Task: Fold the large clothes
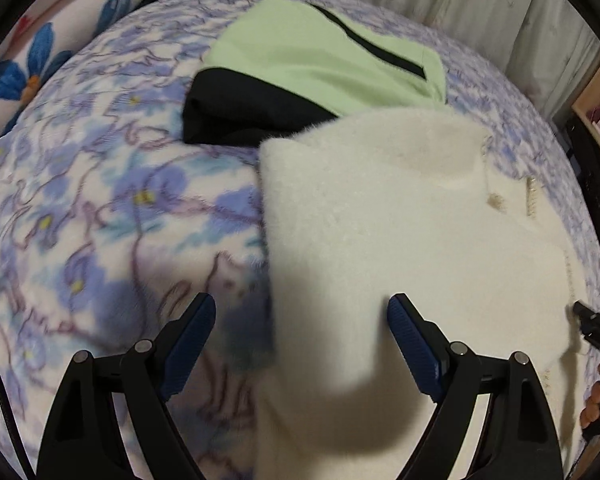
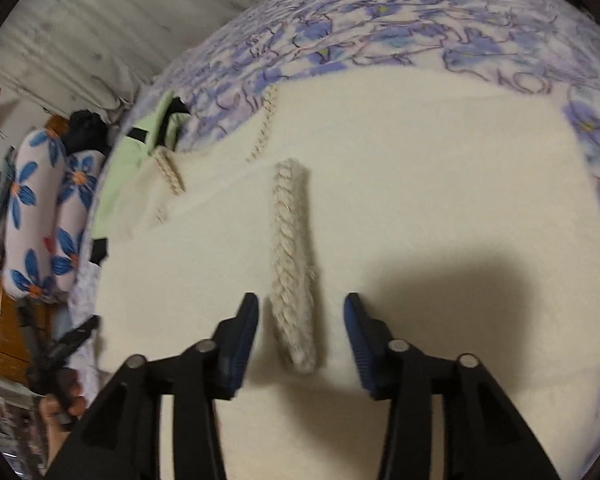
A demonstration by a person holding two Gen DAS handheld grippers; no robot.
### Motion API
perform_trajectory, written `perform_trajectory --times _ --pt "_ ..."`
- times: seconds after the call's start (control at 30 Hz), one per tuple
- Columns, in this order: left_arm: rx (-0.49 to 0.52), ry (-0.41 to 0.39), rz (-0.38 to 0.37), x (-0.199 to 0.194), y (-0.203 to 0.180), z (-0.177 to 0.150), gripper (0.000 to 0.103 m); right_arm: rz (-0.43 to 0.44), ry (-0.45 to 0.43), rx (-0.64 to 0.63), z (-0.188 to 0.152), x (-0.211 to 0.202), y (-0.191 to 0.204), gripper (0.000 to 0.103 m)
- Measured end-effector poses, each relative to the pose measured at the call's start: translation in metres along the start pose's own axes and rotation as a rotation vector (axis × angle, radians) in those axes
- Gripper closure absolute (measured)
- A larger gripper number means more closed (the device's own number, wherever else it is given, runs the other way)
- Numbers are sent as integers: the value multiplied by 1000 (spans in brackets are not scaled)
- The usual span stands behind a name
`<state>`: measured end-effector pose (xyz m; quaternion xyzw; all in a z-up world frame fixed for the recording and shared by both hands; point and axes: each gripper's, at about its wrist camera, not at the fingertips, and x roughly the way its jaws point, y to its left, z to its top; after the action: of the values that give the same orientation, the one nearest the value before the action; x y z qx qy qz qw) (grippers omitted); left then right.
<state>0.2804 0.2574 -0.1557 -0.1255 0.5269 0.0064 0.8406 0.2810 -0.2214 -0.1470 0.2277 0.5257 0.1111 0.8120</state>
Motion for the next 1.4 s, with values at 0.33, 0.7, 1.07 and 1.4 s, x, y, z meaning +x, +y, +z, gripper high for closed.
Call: perform_trajectory --times 0.33,0.7,1.07,1.4 --pt "71 -39 41 17 -21 26 92 -154 -85 -238 24 28 50 91" --pt "165 -138 149 27 -30 19 86 -176 -90 -198 45 50 35 91" --pt "181 -225 146 -45 -58 11 70 -212 -160 -285 12 -7 84 67" --pt "50 -88 59 4 -106 -52 70 -140 -13 -487 -59 55 159 67"
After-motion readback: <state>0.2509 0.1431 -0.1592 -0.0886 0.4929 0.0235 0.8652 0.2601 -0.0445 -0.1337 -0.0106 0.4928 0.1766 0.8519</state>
